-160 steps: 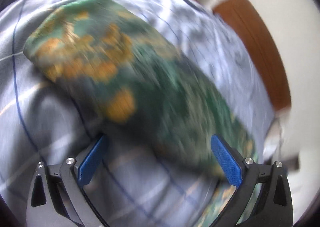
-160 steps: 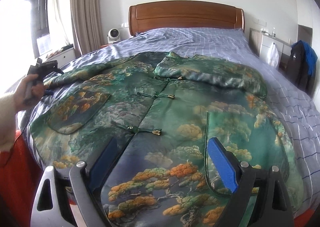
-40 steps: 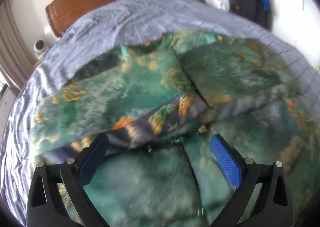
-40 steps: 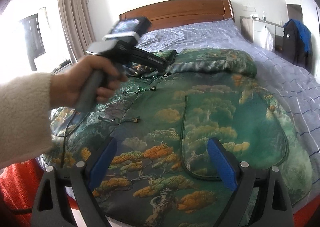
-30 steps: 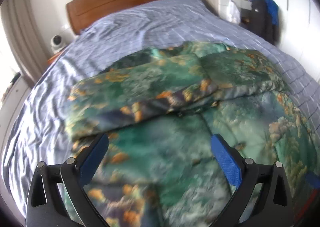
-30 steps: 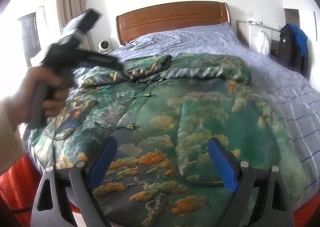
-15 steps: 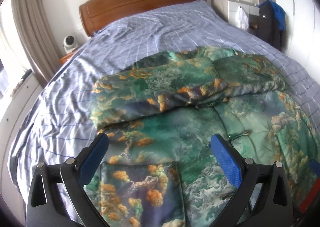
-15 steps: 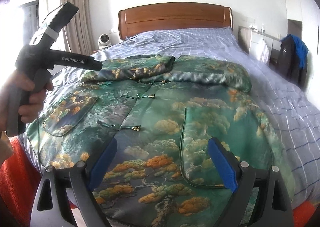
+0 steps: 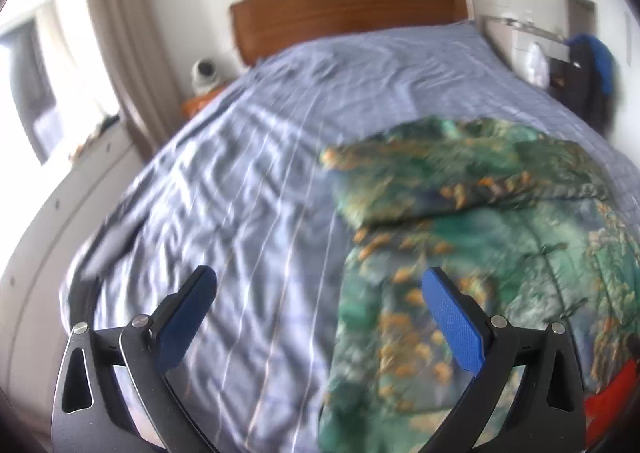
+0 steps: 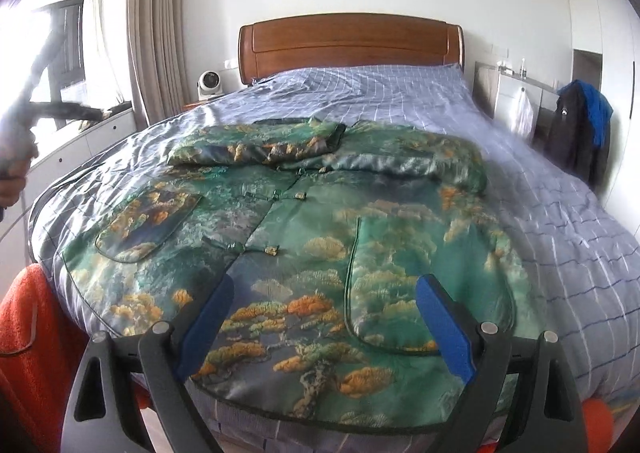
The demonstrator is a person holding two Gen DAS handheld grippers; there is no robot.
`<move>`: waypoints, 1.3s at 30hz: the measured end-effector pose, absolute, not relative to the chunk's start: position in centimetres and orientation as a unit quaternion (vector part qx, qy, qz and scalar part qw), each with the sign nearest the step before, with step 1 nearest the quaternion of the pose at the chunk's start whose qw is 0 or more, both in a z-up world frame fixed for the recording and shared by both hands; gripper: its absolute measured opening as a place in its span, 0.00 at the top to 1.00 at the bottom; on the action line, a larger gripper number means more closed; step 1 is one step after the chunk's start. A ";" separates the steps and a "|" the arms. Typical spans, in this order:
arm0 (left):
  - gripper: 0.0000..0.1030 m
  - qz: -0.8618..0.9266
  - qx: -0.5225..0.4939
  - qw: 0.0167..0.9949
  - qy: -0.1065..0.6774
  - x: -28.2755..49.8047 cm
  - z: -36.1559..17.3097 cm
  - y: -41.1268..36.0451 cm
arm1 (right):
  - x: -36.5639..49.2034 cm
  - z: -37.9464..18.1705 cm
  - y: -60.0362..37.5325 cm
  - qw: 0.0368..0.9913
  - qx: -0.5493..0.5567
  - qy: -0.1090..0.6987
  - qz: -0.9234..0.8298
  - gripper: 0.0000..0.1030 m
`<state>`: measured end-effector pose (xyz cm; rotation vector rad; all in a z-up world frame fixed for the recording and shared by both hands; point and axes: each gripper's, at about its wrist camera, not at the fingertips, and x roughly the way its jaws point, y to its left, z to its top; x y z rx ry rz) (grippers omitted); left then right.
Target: Fold large clothes
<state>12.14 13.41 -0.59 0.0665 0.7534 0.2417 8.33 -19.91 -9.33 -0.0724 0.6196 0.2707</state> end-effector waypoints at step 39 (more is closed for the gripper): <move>0.01 0.140 -0.082 0.879 0.449 11.2 -10.0 13.6 | 8.1 -11.7 -17.8 0.932 -0.054 0.319 0.163 0.11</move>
